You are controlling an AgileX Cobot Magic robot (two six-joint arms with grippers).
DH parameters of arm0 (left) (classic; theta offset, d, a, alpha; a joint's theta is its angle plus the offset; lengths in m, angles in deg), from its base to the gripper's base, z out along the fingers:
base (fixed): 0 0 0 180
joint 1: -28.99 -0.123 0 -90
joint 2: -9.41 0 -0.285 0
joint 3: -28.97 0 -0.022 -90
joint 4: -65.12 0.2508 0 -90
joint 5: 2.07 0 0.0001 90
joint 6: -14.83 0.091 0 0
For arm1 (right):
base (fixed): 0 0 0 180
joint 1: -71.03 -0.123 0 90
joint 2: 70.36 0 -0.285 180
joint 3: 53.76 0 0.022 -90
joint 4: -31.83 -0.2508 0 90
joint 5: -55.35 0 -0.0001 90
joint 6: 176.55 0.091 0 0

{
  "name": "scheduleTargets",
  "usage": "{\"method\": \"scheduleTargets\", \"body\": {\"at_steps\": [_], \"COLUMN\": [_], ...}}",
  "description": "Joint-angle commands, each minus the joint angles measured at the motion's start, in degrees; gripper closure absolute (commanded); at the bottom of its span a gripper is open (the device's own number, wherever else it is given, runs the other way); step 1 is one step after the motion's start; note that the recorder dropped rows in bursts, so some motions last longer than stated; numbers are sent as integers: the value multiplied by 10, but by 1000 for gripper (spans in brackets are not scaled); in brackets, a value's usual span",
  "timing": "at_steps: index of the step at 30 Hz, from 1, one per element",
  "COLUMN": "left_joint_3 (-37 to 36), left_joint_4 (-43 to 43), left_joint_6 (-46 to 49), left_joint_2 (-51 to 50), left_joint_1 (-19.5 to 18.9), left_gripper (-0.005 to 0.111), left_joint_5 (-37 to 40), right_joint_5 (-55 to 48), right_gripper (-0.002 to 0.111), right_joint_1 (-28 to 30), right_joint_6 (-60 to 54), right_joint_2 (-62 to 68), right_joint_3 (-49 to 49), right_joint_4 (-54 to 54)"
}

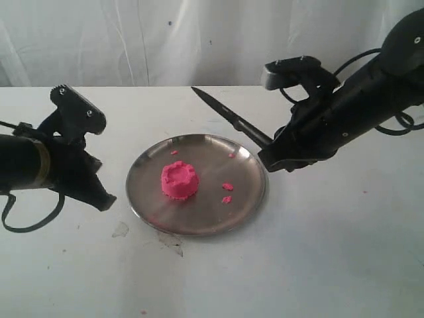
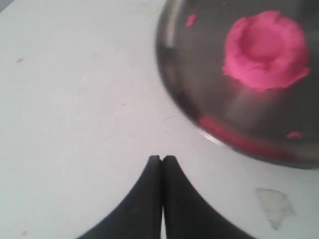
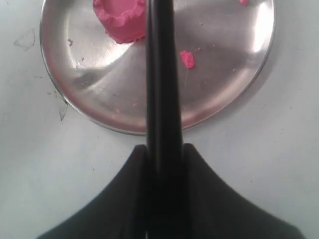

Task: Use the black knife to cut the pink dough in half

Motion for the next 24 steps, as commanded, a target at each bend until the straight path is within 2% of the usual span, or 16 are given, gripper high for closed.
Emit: {"method": "scheduleTargets", "body": {"at_steps": [1,2,6,8,12,14,16,20,21,24], "left_joint_3": [41,48,110,141,190,196,197,197,197,197], "left_joint_4": [-40,-62,-238,-327,-541,-589,-605,-599,-575,-486], "left_joint_6": [38,69,287,367,552,614,641,641,641,639], "left_joint_2": [-10,-14,-56,-80,-102,-103,-103,-103,-103,-103], "left_joint_1": [24,25,24,24,24,24,24,24,24,23], "left_gripper": [107,107,107,107,107,107,107,107,107,107], "left_joint_5": [119,141,294,348,359,339,311,182,144,104], "right_joint_5": [6,10,10,8,6,4,3,0,-3,7], "right_gripper": [108,108,108,108,108,108,108,108,108,108], "right_joint_1": [-31,-41,-82,-97,-101,-101,-101,-101,-101,-101], "right_joint_6": [32,53,175,235,249,221,195,90,79,39], "right_joint_2": [-2,-2,-2,-2,-2,-2,-2,10,24,55], "right_joint_3": [2,3,14,15,15,15,15,15,15,15], "right_joint_4": [58,86,243,298,294,271,244,161,158,133]}}
